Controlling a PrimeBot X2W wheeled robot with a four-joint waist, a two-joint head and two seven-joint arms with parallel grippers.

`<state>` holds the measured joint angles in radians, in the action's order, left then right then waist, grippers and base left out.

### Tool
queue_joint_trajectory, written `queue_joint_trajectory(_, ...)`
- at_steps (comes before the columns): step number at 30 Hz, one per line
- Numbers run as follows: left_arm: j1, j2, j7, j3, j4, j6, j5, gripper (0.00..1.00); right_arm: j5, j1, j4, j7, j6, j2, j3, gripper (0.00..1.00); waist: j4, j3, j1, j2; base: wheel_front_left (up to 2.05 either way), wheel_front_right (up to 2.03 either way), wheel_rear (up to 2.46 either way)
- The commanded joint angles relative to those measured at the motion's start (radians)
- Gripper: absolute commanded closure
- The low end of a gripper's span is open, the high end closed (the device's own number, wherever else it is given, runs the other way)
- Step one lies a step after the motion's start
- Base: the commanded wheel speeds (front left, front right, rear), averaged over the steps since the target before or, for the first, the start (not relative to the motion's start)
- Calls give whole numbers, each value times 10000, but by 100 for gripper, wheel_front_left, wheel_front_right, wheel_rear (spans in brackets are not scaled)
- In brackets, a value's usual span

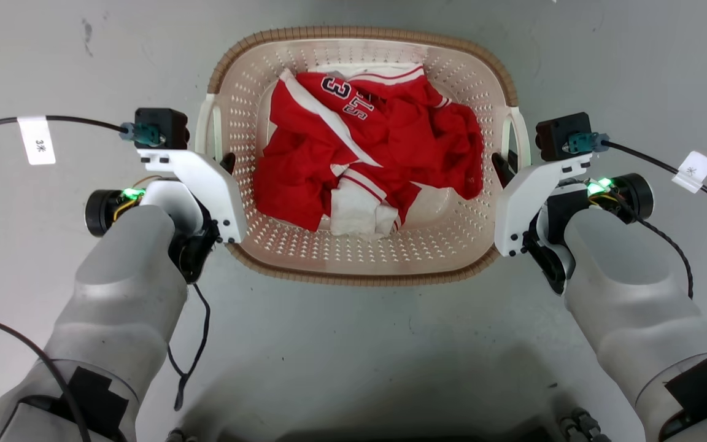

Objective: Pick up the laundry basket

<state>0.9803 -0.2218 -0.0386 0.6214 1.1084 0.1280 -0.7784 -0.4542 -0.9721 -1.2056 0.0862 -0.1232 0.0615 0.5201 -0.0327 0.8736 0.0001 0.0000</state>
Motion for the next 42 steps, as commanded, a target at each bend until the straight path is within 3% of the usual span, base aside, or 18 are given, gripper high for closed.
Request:
queue_joint_trajectory(1,53,181,25,114,-68,41,-103,100,-28,-71,30,-25,-135,-205,170,100,5,-179,-1,0,0,0,0)
queue_joint_trajectory(6,-313,457,-85,457,175,56,-559,100,-365,343,-129,-353,-137,-231,460,100,43,-1086,-1,0,0,0,0)
queue_joint_trajectory(10,-792,778,-606,808,393,70,-1155,100,-957,847,-146,-1152,-139,-271,785,100,80,-2440,-1,0,0,0,0)
queue_joint_trajectory(20,-1484,913,-1671,1282,377,81,-2079,100,-1852,1366,-156,-2511,-146,-304,1244,100,142,-4465,-1,0,0,0,0)
queue_joint_trajectory(42,-2335,882,-3686,2086,364,88,-3319,100,-3205,2044,-79,-4983,-148,-209,1813,100,129,-7496,-1,0,0,0,0)
